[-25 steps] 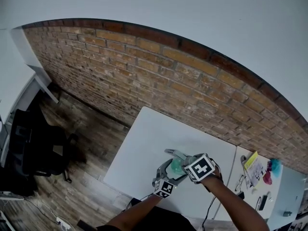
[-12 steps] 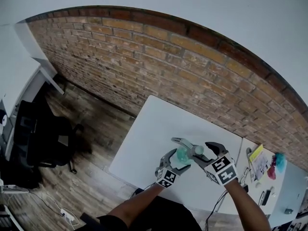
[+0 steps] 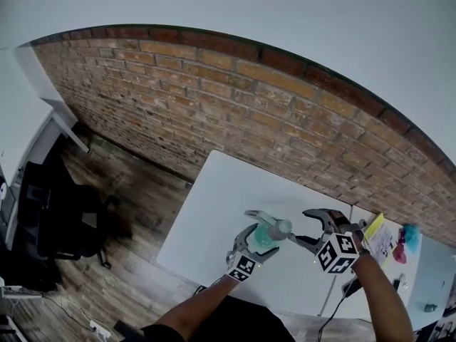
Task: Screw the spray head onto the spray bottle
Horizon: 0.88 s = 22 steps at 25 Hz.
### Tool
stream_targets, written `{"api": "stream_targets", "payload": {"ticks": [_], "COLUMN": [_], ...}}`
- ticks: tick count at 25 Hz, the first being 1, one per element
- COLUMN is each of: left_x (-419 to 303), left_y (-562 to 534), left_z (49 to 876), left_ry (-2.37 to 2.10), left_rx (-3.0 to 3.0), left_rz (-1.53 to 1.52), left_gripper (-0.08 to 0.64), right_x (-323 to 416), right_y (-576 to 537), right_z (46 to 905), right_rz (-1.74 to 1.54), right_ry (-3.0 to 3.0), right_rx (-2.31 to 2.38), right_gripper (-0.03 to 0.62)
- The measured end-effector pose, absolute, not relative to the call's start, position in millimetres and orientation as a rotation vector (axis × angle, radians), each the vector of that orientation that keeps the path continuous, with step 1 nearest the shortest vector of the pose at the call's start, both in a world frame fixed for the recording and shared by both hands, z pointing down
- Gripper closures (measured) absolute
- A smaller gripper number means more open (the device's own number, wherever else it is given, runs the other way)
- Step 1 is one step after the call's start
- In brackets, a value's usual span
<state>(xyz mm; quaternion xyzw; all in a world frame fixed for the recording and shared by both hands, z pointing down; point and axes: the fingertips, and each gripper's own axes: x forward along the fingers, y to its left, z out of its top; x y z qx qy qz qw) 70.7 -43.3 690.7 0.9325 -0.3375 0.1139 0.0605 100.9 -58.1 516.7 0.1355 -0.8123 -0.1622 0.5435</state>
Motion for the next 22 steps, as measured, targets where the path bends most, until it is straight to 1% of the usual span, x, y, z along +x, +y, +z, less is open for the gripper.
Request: {"api": "stream_targets", "payload": {"ticks": [7,14,18,22], "left_x": [77.9,78.6,77.7,76.4], "left_y": [-48.5,-50.5,-50.5,-50.3], "left_z": [690.1,688.6,688.1,688.2], "left_ry": [-1.004,-0.991,-0.989,-0.982], "left_rx": [2.818,2.821,2.822,2.826], "left_rz": [0.335,0.316,0.312,0.312], "left_gripper": [0.072,0.072,0.072,0.072], "right_x": [93.0,73.3,59.4,68.3], "right_y": [-52.2,-36.5,-43.1,-44.3], "right_z": [534.6,547.2,551.5,552.1], "right_rz": [-1.021,-1.176,-1.403,-1.518], "right_ry": [-1.518,-1.479,-1.388,-1.237], "right_rx": [-0.231,-0.516,-0.597,-0.735], "right_gripper": [0.290,0.290,0.290,0.290]}}
